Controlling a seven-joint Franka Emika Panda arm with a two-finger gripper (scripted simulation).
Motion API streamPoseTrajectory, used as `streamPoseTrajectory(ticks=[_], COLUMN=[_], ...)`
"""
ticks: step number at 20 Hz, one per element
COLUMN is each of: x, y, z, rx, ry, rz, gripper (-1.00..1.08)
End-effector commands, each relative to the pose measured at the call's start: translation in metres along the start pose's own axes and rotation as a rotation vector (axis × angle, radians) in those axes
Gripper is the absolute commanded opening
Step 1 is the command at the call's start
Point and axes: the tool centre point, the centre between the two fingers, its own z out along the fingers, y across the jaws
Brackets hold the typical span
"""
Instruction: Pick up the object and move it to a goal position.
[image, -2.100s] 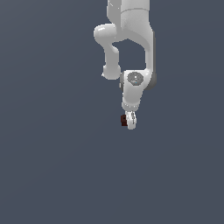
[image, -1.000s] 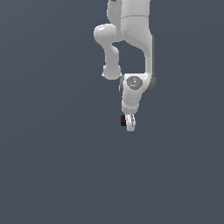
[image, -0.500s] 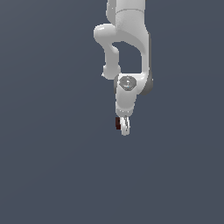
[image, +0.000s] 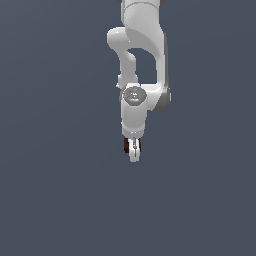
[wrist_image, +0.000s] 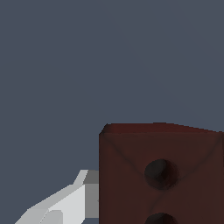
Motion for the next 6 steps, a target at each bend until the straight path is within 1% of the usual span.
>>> streamPoseTrajectory(ticks=[1, 6], x=[0.0046, 0.0064], y=[-0.0063, -0.0097], z=[-0.0045, -0.0057], rx=[0.001, 0.001], ry=[0.0, -0.001], rz=[-0.001, -0.001], gripper=[-1.0, -1.0])
